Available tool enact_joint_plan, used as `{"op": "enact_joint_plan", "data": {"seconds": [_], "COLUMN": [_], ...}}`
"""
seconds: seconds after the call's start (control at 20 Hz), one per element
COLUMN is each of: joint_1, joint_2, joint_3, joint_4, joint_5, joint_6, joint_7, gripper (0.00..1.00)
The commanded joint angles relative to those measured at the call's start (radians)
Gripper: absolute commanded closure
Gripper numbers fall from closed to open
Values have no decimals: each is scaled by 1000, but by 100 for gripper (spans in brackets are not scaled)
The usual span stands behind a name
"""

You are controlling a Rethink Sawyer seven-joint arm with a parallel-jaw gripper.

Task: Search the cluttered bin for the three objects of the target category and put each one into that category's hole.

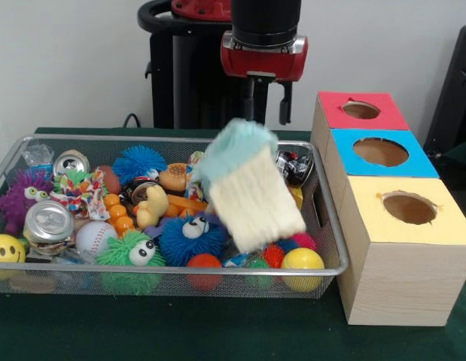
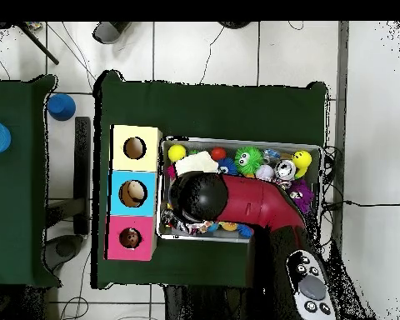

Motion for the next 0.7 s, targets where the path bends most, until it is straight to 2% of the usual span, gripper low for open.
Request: {"op": "enact_joint_plan", "data": {"seconds": [0.05,0.3,0.7], "joint_1": [-9,-14,-68], "joint_2": [10,20,48], "joint_3": [-7,1,21], "joint_4": [43,9,15], "joint_5": [28,7,-41], "joint_6": [-1,0,-78], "joint_7": [131,96,16], "gripper": [0,0,0]}}
